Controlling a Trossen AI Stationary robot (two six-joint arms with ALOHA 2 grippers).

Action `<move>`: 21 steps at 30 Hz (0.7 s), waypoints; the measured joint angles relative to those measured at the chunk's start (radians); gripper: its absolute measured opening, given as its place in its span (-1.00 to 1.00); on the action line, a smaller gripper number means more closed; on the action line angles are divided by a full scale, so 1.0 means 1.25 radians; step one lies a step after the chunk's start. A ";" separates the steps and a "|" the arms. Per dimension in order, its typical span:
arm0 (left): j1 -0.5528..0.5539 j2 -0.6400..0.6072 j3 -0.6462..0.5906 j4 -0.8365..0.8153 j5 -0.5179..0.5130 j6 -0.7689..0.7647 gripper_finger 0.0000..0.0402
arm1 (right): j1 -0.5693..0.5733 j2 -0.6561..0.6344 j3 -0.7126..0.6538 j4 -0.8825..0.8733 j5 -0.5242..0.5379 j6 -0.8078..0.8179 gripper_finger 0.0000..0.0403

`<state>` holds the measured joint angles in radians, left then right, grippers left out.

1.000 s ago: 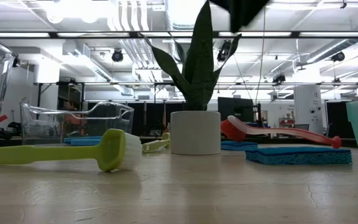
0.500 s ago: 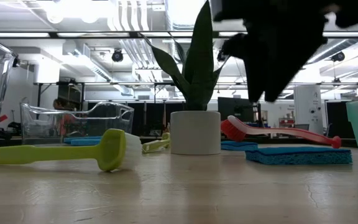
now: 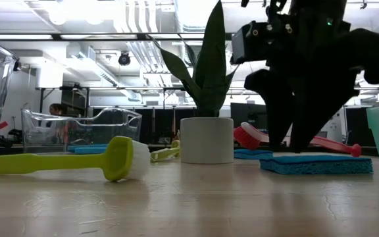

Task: Pick & Place Kitchen Sink Supplies
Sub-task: Put the blue sponge into the top transparent bin

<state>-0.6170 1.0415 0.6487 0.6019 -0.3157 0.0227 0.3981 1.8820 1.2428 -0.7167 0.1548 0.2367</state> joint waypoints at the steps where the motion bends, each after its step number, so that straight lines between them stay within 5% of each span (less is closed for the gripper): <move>1: 0.000 0.000 0.000 0.000 0.000 0.000 -0.30 | 0.000 0.002 -0.005 0.011 -0.004 0.000 -0.07; 12: 0.000 0.000 0.000 -0.002 0.000 -0.003 -0.30 | 0.002 0.073 0.007 0.016 0.003 -0.006 -0.20; 21: 0.000 0.000 0.000 -0.005 0.000 -0.003 -0.30 | 0.001 0.074 0.022 0.015 0.019 -0.019 -0.73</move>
<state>-0.6170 1.0419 0.6487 0.5962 -0.3157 0.0186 0.3996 1.9744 1.2697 -0.6975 0.1783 0.2124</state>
